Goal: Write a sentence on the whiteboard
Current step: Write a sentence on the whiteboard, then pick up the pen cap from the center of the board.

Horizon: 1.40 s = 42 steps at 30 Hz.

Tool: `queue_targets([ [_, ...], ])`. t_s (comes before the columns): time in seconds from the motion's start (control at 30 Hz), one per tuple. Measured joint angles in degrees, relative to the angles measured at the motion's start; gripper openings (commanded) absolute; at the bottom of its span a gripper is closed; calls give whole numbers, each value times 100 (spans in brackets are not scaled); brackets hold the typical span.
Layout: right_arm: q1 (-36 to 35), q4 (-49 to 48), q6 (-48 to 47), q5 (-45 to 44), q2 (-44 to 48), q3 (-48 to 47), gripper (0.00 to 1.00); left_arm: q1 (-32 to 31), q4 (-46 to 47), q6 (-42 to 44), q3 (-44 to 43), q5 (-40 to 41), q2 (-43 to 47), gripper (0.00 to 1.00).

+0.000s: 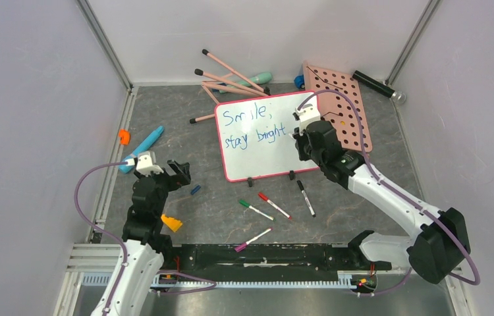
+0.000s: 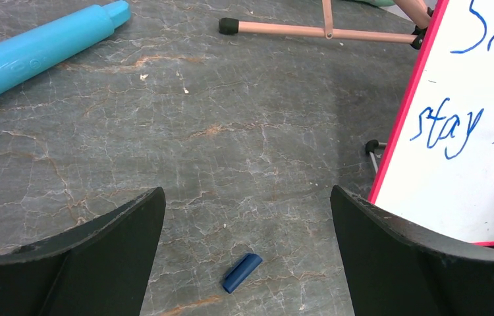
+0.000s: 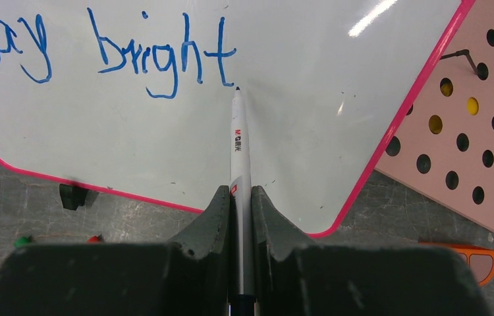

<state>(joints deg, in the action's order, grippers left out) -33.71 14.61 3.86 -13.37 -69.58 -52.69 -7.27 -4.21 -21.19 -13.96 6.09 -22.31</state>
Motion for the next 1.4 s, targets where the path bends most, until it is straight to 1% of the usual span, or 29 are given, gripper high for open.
queue_targets([
  [0.47, 101, -131, -46, -68, -332, -55, 0, 0, 0, -2, 0, 90, -24, 100],
  [0.67, 107, -162, -46, -33, -341, -76, 0, 0, -2, -7, 0, 125, -59, 100],
  [0.77, 122, -109, -44, 46, -186, -76, 0, 0, -2, -98, 0, 160, -59, 100],
  [0.9, 127, -2, -39, 136, 304, -76, 0, 0, -9, -201, 0, 291, -50, 100],
  [1.03, 127, 9, -37, 236, 763, -76, 0, 0, -37, -511, 28, 442, -7, 100],
  [1.13, 127, 11, -28, 330, 975, -59, 0, 0, -61, -601, 72, 389, -28, 100],
  [1.27, 127, 24, -26, 485, 1152, 74, 0, 0, -181, -678, 59, 85, -435, 97],
  [1.4, 127, 109, -26, 702, 1314, 177, 0, 0, -669, -691, -275, -227, -1386, 91],
])
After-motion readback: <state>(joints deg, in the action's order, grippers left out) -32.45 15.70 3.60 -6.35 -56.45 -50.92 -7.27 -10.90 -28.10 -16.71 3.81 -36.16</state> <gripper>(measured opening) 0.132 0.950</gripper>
